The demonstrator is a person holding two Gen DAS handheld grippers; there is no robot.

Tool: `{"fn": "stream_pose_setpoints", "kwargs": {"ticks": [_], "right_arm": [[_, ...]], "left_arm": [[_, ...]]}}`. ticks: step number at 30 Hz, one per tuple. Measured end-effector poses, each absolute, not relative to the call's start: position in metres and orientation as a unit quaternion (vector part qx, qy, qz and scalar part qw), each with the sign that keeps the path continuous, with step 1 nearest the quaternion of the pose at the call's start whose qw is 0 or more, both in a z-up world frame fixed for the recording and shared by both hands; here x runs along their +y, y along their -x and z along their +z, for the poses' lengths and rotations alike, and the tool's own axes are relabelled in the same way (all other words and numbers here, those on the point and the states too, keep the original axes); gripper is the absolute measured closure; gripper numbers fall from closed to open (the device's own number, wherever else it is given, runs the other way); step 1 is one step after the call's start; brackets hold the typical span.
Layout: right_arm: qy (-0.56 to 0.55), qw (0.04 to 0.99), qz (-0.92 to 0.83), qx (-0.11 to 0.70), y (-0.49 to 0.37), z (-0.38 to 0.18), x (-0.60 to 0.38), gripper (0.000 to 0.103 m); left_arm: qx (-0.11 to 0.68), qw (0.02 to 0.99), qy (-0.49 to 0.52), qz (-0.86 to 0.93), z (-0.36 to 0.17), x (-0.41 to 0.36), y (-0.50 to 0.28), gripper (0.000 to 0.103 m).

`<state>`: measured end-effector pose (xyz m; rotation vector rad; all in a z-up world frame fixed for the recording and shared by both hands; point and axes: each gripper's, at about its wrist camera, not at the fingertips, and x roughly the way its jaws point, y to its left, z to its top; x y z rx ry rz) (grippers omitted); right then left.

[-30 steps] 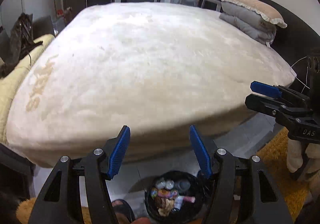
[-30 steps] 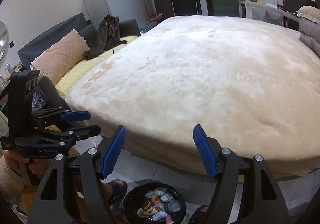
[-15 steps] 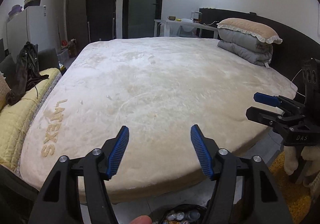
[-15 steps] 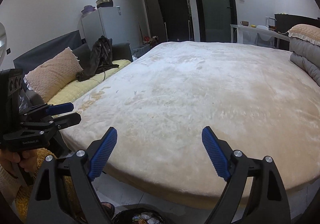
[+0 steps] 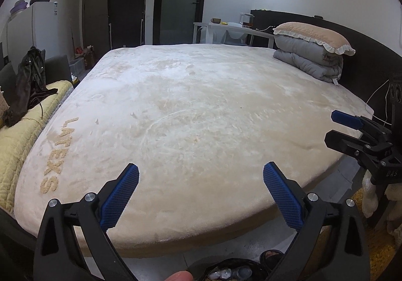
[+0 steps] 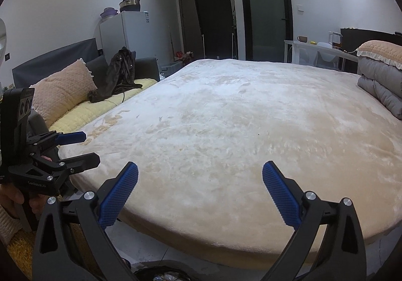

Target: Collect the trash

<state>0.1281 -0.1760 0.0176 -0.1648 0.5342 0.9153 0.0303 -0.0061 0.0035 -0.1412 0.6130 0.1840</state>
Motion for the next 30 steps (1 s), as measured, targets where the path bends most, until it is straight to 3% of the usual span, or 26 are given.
{"fn": "stream_pose_setpoints", "kwargs": {"ticks": [30], "right_arm": [[0.089,0.864,0.425,0.256,-0.128,0.010,-0.166,0.005]], "left_arm": [[0.286,0.952,0.052,0.101,0.007,-0.010,-0.023,0.006]]}}
